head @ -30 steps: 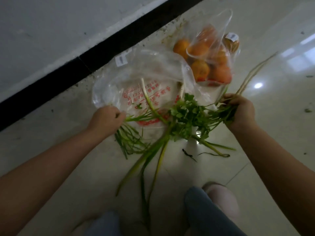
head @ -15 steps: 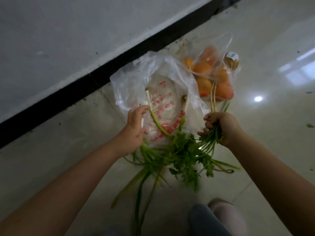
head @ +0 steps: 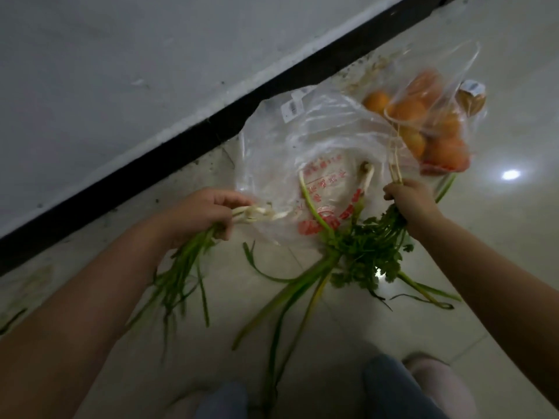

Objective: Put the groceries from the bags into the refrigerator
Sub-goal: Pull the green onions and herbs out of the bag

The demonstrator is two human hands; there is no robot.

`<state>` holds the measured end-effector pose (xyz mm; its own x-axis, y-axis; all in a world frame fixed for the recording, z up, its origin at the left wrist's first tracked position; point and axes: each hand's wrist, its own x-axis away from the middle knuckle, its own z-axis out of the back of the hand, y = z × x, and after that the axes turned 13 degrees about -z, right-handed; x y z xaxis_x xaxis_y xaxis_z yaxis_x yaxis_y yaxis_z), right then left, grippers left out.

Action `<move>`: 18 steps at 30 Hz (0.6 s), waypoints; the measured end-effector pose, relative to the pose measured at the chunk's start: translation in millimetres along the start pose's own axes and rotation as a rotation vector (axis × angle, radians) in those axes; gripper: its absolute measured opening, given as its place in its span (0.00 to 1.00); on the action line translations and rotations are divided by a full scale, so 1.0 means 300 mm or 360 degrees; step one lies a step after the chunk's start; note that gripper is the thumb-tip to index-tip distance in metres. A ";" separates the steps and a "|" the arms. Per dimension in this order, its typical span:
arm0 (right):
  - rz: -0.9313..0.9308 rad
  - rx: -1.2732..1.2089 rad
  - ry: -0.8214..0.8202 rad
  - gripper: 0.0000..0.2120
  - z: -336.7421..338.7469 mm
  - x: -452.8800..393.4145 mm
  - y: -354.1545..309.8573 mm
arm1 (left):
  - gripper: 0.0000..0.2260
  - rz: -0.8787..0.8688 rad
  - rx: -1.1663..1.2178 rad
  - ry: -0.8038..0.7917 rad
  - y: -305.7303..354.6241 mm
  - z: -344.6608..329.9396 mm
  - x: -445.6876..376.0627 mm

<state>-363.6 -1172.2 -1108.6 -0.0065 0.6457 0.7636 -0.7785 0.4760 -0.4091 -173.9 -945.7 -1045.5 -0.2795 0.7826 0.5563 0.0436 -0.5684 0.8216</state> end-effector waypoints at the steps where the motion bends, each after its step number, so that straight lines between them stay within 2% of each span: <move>1: 0.0000 0.0004 0.0012 0.11 -0.005 -0.003 0.000 | 0.17 0.0049 -0.0118 0.0036 -0.017 0.020 0.008; 2: 0.0012 0.0006 0.0023 0.14 -0.009 -0.002 -0.001 | 0.15 0.0051 -0.0186 0.0037 -0.033 0.038 0.020; 4: 0.0032 0.0030 0.0003 0.15 -0.019 0.016 -0.005 | 0.11 -0.0001 -0.0088 -0.0028 -0.044 0.058 0.045; 6: 0.0125 0.0125 -0.0070 0.12 -0.039 0.054 -0.014 | 0.11 -0.0077 -0.0116 -0.0069 -0.046 0.045 0.047; 9: 0.0573 0.0404 -0.0158 0.10 -0.086 0.136 -0.032 | 0.07 -0.0178 -0.0791 -0.0008 -0.058 -0.026 0.004; 11: 0.0969 0.0587 -0.0145 0.15 -0.108 0.203 -0.050 | 0.04 -0.0243 -0.0979 0.0110 -0.056 -0.055 -0.015; 13: 0.1314 0.0685 -0.0151 0.24 -0.126 0.256 -0.079 | 0.05 -0.0318 -0.1026 0.0135 -0.066 -0.045 -0.007; 15: 0.1553 0.0894 -0.0130 0.32 -0.154 0.277 -0.126 | 0.15 -0.0319 -0.1208 0.0043 -0.075 -0.026 0.008; 17: 0.1582 0.1260 -0.0075 0.31 -0.200 0.276 -0.187 | 0.18 -0.0319 -0.1240 0.0040 -0.078 -0.016 0.032; 18: 0.1550 0.1423 -0.0072 0.28 -0.226 0.270 -0.216 | 0.18 -0.0305 -0.1153 0.0102 -0.086 -0.010 0.043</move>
<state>-271.1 -1110.2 -1054.1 -0.8025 0.4684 0.3696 -0.5861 -0.7349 -0.3411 -181.6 -921.8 -1059.9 -0.2752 0.8810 0.3849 -0.6472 -0.4658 0.6035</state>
